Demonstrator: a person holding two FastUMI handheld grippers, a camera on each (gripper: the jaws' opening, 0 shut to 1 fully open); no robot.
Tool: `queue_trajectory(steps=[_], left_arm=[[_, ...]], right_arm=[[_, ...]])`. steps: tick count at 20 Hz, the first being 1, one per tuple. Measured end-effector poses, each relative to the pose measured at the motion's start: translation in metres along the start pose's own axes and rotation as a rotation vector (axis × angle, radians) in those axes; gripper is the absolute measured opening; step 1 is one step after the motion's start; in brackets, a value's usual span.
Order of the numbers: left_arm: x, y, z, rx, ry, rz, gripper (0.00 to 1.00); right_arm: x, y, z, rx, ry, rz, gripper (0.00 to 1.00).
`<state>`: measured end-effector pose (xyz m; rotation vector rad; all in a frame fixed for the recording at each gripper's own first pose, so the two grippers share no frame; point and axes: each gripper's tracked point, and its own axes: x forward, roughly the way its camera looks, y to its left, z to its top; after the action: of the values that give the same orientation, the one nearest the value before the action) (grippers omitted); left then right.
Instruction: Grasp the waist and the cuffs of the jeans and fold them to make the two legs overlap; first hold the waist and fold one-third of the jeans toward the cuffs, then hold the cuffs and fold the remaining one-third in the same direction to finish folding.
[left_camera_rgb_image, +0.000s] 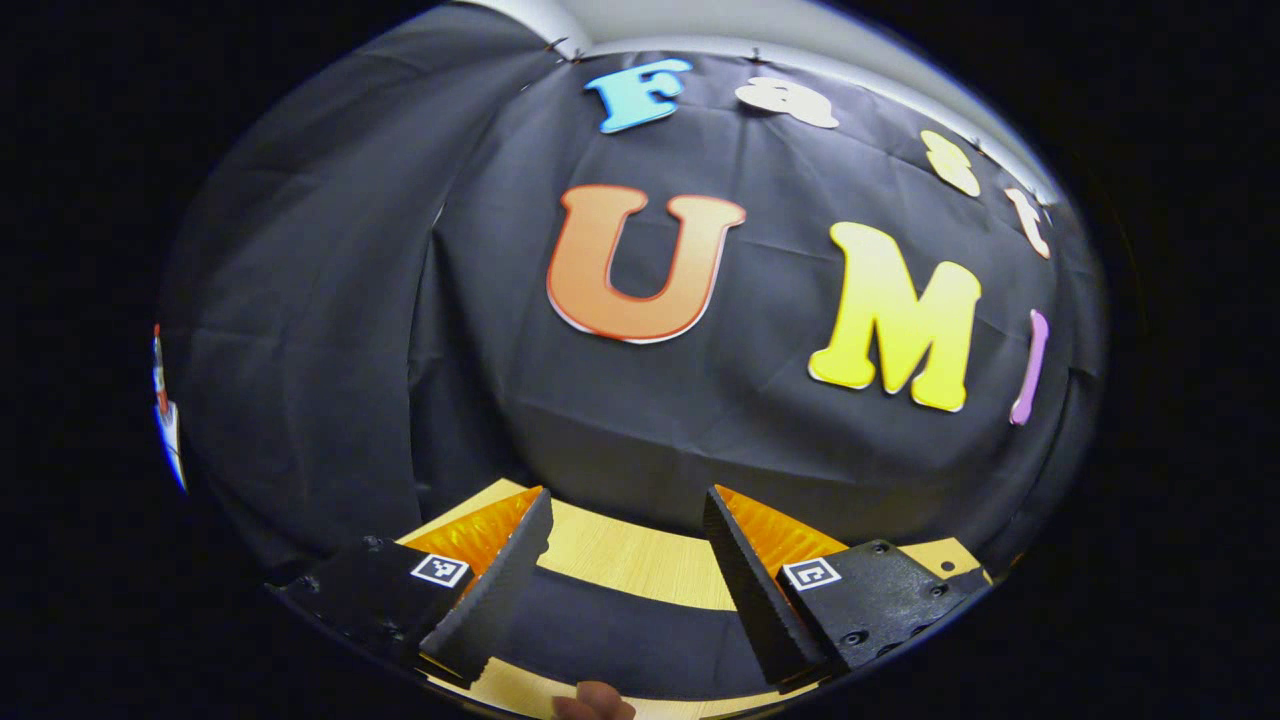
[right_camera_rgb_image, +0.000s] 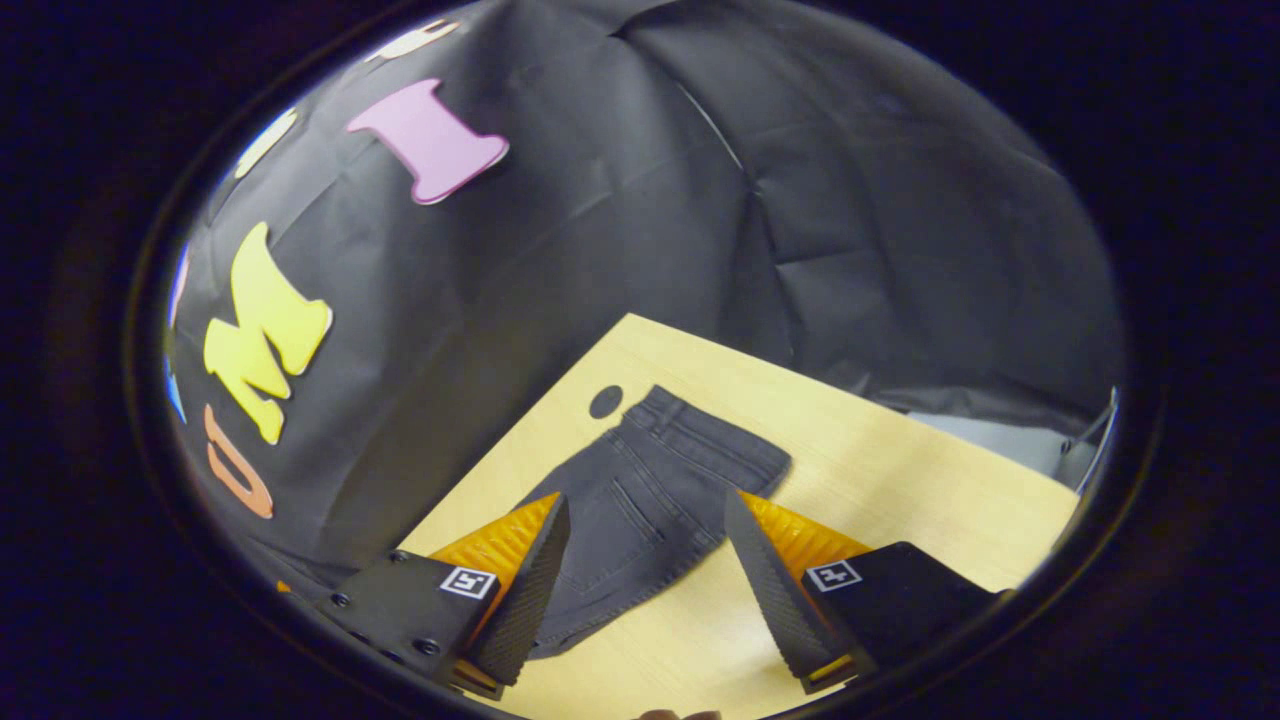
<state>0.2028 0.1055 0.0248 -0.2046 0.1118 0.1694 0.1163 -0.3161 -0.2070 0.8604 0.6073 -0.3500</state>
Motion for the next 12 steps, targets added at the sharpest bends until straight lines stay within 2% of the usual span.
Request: queue_trajectory(steps=[1, 3, 4, 7, 12], left_arm=[[-0.013, -0.006, 0.001, 0.031, -0.008, -0.018, 0.98], [-0.038, -0.022, 0.006, 0.094, -0.035, -0.038, 1.00], [-0.052, -0.031, 0.007, 0.122, -0.047, -0.049, 0.98], [-0.088, -0.052, -0.001, 0.184, -0.045, -0.076, 0.98], [-0.126, -0.074, -0.018, 0.178, 0.019, -0.112, 0.98]], right_arm=[[0.000, -0.007, -0.004, 0.025, 0.008, -0.007, 0.96], [0.001, -0.021, -0.014, 0.051, 0.029, -0.030, 0.96], [0.003, -0.025, -0.019, 0.067, 0.042, -0.035, 0.96], [0.015, -0.028, -0.028, 0.157, 0.075, -0.024, 0.96], [0.039, -0.024, -0.041, 0.247, 0.116, -0.006, 0.96]])
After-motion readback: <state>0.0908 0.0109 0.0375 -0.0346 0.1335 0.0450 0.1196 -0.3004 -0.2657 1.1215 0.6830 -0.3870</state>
